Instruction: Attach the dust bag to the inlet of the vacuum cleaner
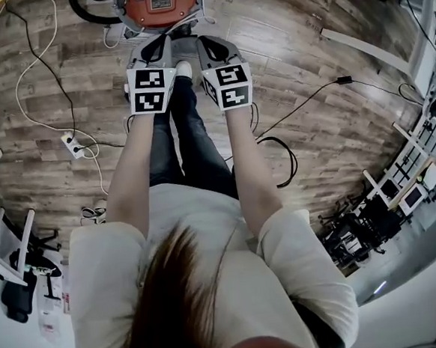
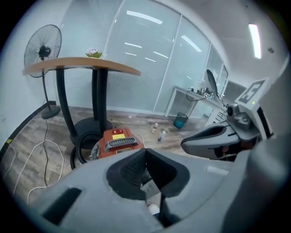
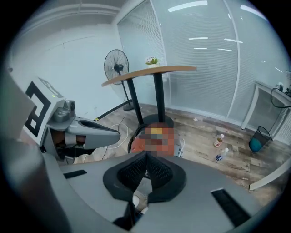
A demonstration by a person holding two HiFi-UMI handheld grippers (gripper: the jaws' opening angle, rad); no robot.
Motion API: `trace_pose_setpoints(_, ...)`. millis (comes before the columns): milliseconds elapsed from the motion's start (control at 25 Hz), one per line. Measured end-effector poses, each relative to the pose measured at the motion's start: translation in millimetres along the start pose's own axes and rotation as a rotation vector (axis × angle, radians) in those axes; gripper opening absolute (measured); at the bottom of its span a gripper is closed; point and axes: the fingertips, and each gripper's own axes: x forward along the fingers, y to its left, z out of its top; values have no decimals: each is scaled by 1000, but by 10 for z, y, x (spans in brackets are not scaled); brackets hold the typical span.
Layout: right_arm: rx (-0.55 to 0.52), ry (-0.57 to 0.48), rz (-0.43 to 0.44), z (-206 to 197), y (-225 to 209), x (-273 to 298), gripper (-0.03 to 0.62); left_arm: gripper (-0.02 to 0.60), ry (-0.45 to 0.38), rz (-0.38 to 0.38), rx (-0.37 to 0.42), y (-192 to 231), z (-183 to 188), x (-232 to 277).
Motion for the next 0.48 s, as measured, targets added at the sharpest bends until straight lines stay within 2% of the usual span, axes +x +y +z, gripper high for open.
trace_pose_setpoints(120,5,-45,-10,255,50,-223,2,17,-78,31,-35,57,329,-274)
trace_pose_setpoints(280,17,-117,-7,628,110,-496,2,17,-148,48,-22,75,706,-559)
trace_pose_setpoints(480,31,-180,-17,924,283,-848,2,17,-219,49,-18,61,1000,-956)
